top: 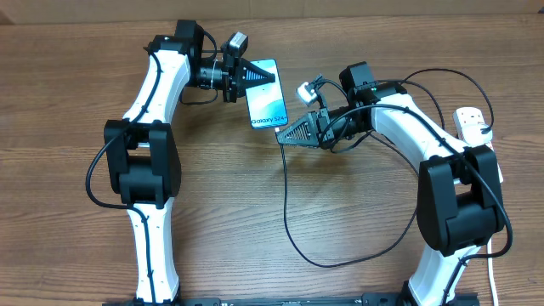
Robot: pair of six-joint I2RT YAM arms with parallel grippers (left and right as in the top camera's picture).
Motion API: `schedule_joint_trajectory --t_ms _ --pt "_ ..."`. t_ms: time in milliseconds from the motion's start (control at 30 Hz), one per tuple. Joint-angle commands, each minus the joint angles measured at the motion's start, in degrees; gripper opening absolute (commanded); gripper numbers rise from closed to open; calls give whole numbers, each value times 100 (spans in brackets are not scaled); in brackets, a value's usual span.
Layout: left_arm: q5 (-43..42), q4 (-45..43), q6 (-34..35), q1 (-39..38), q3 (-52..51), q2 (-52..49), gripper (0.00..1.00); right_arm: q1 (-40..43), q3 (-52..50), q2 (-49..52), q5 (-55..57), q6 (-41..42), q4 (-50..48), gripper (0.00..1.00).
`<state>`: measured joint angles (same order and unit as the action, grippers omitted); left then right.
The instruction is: Plug charger to phone and switch on socket
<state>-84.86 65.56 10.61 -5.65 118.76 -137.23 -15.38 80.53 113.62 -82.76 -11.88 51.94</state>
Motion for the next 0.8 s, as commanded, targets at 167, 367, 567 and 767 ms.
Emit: schedule_joint_trajectory --t_ms 167,367,567,767 --pt "-173 -2 83 -50 57 20 4 2 11 -155 -133 2 22 4" --pt "-168 -2 52 -50 57 20 4 2 11 -155 -133 2 26 4" --pt "-155 -4 9 -81 57 20 4 2 11 -155 -133 2 26 4" --pt "-155 -142 13 -125 57 20 4 2 11 -155 -133 2 24 4"
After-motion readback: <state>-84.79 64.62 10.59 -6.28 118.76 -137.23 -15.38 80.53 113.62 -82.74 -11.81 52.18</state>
